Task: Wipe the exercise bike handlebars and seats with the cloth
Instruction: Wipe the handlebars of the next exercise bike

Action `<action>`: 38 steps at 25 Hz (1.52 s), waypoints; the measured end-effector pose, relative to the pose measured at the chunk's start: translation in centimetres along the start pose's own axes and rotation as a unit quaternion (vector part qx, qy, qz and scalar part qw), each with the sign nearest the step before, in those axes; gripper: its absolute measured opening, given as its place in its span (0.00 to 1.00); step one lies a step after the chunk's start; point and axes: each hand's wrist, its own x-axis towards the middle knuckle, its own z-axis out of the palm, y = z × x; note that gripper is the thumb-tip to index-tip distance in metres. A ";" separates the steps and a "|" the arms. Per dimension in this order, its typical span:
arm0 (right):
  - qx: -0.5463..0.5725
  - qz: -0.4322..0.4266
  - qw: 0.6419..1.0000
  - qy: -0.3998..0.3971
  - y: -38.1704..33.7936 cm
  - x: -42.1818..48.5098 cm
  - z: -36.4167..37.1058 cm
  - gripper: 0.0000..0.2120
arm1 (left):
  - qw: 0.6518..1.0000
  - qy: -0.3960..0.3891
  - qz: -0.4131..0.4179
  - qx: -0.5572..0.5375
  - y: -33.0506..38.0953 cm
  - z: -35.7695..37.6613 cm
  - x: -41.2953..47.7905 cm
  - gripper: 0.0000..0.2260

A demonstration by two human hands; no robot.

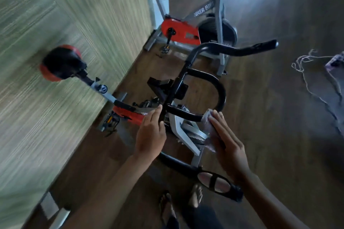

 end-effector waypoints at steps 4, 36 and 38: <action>-0.085 -0.045 0.995 0.022 1.6 -0.7 4.7 0.19 | 0.996 0.021 -0.012 -0.081 -0.4 -0.2 0.9 0.19; -0.268 -0.009 0.924 0.274 4.6 1.5 13.2 0.20 | 0.955 0.002 0.234 0.183 -1.6 1.3 1.3 0.32; -0.176 0.031 0.935 0.306 4.6 1.3 12.6 0.18 | 0.953 0.010 0.227 0.201 -1.3 1.5 1.1 0.32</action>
